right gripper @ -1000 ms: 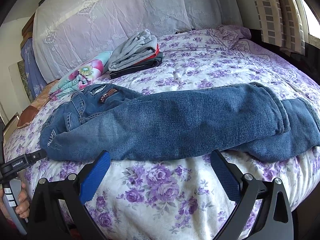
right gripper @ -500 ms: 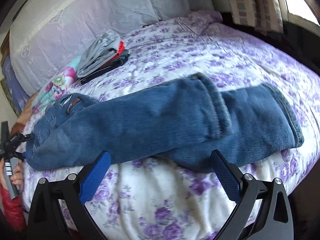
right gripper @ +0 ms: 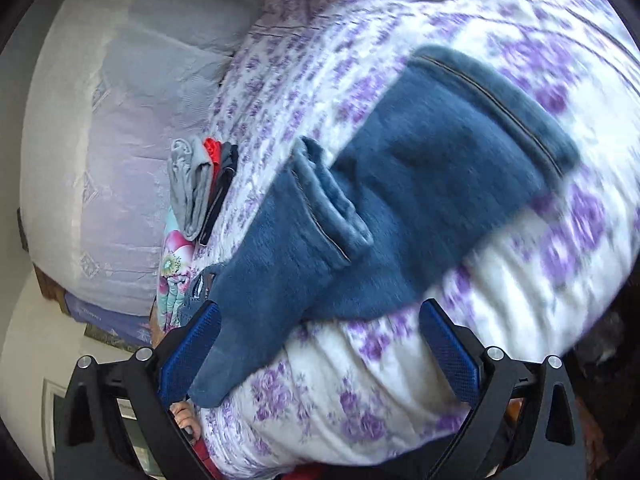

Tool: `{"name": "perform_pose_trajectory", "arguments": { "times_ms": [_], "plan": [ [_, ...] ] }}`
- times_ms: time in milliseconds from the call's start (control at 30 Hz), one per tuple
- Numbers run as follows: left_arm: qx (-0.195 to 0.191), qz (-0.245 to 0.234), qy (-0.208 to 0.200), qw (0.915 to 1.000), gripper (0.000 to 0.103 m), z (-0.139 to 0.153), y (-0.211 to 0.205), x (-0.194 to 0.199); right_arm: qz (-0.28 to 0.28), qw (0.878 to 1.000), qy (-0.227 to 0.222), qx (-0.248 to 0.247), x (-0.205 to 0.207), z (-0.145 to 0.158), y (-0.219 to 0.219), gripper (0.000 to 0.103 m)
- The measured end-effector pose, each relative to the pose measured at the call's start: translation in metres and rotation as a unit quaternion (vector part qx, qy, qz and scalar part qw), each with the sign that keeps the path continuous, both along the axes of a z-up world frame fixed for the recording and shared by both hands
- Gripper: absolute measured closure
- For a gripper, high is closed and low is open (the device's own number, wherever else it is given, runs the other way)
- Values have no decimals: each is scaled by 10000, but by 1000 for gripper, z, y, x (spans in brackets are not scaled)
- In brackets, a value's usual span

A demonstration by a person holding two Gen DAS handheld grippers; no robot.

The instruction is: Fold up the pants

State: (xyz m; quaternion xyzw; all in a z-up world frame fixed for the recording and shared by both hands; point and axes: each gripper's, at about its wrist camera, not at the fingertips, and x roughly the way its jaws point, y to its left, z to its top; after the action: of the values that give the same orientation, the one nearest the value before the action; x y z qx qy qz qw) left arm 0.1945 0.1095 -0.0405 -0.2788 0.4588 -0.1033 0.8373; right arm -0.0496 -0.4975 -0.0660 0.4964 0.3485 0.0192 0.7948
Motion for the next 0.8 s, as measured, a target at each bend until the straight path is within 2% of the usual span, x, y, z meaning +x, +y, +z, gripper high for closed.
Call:
{"name": "perform_pose_trajectory", "arguments": {
  "times_ms": [67, 100, 233, 300, 333, 400, 433, 467, 500, 533, 667, 733, 800],
  "plan": [
    [-50, 74, -55, 9999, 5, -1, 1, 4, -6, 10000, 45, -80, 4, -3, 4, 3],
    [48, 60, -74, 9999, 5, -2, -2, 5, -8, 9999, 52, -165, 10, -5, 6, 3],
    [977, -192, -286, 9946, 5, 0, -28, 1, -218, 9986, -153, -459, 35, -4, 8, 3],
    [1204, -268, -337, 9918, 5, 0, -34, -1, -163, 9955, -293, -885, 52, 1, 14, 3],
    [1173, -263, -326, 9922, 5, 0, -33, 0, -125, 9932, -372, -1093, 60, 3, 17, 3],
    [906, -198, -287, 9953, 5, 1, -26, 4, -52, 9851, -487, -1647, 72, 6, 25, 21],
    [741, -165, -275, 9967, 5, 1, -22, 5, -80, 9817, -534, -1825, 73, 6, 22, 41],
    [590, -172, -288, 9977, 6, 2, -19, 8, -75, 9783, -647, -1967, 78, 9, 20, 55],
    [565, -184, -317, 9977, 20, 4, -19, 9, -8, 9765, -775, -2009, 84, 12, 15, 60],
    [627, -187, -324, 9973, 42, 5, -19, 11, 54, 9762, -847, -1995, 88, 14, 9, 64],
    [577, -330, -326, 9973, 62, 7, -22, 17, 366, 9737, -1107, -1958, 134, 44, 4, 70],
    [435, -256, -395, 9979, 71, 11, -17, 15, 556, 9619, -1372, -2299, 158, 69, 19, 70],
    [216, -100, -558, 9982, 73, 23, -7, 8, 737, 9469, -1716, -2617, 183, 100, 37, 71]
  ]
}}
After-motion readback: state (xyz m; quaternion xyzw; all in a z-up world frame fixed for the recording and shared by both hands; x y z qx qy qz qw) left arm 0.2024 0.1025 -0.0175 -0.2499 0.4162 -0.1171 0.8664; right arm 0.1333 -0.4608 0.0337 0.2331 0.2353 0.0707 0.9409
